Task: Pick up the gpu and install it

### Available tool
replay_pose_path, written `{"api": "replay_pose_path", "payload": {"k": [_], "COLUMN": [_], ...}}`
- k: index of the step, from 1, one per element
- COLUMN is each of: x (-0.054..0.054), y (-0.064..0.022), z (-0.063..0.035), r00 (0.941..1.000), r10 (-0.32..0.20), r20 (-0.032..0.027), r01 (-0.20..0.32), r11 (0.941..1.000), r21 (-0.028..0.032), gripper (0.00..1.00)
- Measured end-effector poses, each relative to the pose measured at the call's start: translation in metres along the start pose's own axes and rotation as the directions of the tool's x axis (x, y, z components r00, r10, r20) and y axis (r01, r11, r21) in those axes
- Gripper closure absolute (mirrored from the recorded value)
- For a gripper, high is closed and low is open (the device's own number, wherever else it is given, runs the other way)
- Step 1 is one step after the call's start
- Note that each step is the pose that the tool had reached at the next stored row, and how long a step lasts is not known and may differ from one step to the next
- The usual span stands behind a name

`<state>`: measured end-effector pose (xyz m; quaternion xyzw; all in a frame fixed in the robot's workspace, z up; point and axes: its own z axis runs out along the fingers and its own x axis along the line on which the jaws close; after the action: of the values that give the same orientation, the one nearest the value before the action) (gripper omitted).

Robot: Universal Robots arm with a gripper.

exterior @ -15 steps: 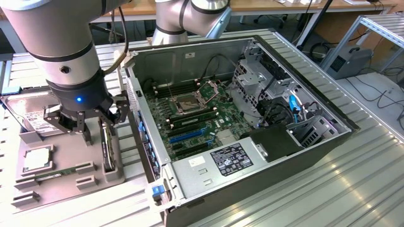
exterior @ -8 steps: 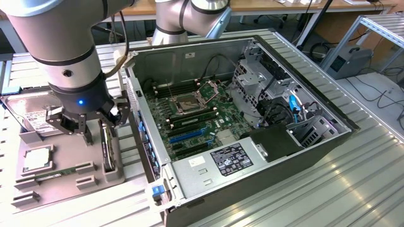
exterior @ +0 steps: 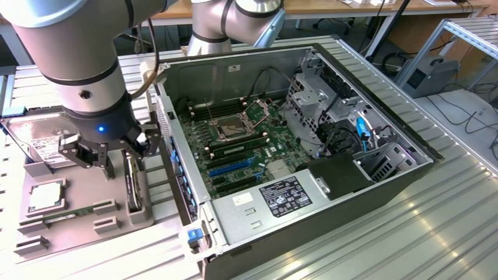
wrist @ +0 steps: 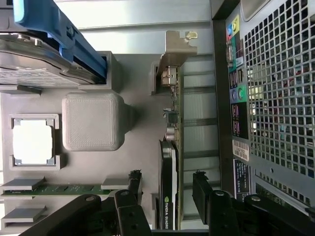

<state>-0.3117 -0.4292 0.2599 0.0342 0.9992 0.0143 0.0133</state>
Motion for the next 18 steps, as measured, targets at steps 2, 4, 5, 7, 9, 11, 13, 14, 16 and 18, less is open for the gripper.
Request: {"api": "replay_pose_path", "payload": {"k": [2, 4, 5, 7, 9, 11, 13, 14, 16, 18], "x": [0.0, 0.0, 0.0, 0.0, 0.0, 0.0, 0.0, 0.0, 0.0, 0.0], "y": [0.0001, 0.0001, 0.0001, 0.0001, 0.0001, 0.0001, 0.0001, 0.0002, 0.0006, 0.0022], "z": [0.0014, 0.0027, 0.0036, 0.0051, 0.0064, 0.0079, 0.0096, 0.0106, 0.0121, 0.0135], "r00": [1.0, 1.0, 1.0, 1.0, 1.0, 1.0, 1.0, 1.0, 1.0, 1.0], "r10": [0.0, 0.0, 0.0, 0.0, 0.0, 0.0, 0.0, 0.0, 0.0, 0.0], "r20": [0.0, 0.0, 0.0, 0.0, 0.0001, 0.0001, 0.0002, 0.0002, 0.0002, 0.0], "r01": [0.0, 0.0, 0.0, 0.0, 0.0, 0.0, 0.0, 0.0, 0.0, 0.0], "r11": [1.0, 1.0, 1.0, 1.0, 1.0, 1.0, 1.0, 1.0, 1.0, 1.0], "r21": [0.0004, 0.0007, 0.0009, 0.0013, 0.0016, 0.0019, 0.0022, 0.0023, 0.0025, 0.0029], "gripper": [0.46, 0.46, 0.46, 0.46, 0.46, 0.46, 0.46, 0.46, 0.46, 0.46]}}
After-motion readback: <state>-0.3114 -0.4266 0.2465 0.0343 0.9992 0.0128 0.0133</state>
